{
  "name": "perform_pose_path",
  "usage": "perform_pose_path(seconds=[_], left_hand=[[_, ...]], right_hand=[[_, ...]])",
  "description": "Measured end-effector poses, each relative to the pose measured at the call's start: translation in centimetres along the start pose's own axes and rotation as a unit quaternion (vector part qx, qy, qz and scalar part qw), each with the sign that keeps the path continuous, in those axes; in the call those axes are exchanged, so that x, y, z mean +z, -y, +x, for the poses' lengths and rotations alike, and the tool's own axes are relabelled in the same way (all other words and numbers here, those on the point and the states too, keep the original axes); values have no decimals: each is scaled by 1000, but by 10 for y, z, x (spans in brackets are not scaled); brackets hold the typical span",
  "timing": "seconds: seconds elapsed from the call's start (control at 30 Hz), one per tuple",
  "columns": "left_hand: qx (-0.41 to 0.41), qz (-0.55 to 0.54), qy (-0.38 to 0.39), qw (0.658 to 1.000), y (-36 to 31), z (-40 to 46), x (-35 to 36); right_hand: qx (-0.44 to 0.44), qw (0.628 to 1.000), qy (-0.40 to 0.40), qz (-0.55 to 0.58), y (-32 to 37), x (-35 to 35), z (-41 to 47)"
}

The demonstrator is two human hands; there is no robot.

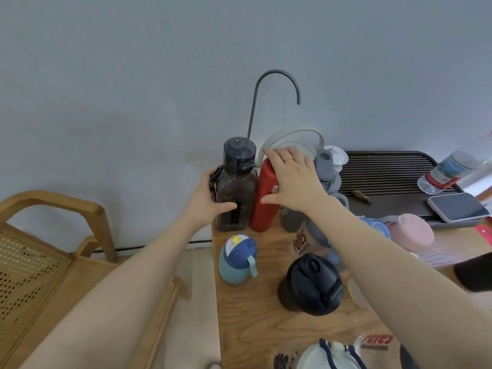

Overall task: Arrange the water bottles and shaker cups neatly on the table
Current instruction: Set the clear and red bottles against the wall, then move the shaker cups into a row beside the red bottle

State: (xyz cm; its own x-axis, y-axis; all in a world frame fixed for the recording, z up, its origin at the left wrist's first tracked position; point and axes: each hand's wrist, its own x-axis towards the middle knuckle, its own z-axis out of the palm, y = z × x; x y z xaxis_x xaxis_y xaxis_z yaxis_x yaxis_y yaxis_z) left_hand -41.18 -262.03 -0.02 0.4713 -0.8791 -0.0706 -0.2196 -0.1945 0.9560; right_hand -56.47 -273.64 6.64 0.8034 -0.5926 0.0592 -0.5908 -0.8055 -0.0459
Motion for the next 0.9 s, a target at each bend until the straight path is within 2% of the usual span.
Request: perform_pose_path(seconds=[0.07, 0.13, 0.2, 0.33, 0.6, 0.7, 0.77, 0.83, 0.9], left_hand=[[-2, 6, -6, 1000, 2, -3, 2], [-6, 17, -2, 1000, 3, -6, 3], [-16, 19, 3, 1000, 2, -8, 3], [-22, 30, -1, 999, -4, -5, 1], [-48, 13, -5, 999, -7, -3, 8], [-56, 7, -7, 998, -8, -6, 11], [-68, -5, -6, 998, -7, -8, 13], [-90, -2, -28, 996, -10, -14, 18], [-72, 84, -116, 987, -14, -29, 21]], right_hand=[[45, 996, -31, 71, -7, -3, -7], [138, 977, -81, 139, -27, -4, -12], [214, 957, -76, 180, -52, -3, -19], [178, 931, -8, 318, -73, 2, -21], [149, 945, -9, 290, -76, 6, -16], [154, 945, 26, 288, -82, 4, -20], [173, 954, 38, 241, -83, 2, -23], [176, 969, -3, 173, -80, -4, -29], [131, 974, -100, 158, -70, -16, -44]])
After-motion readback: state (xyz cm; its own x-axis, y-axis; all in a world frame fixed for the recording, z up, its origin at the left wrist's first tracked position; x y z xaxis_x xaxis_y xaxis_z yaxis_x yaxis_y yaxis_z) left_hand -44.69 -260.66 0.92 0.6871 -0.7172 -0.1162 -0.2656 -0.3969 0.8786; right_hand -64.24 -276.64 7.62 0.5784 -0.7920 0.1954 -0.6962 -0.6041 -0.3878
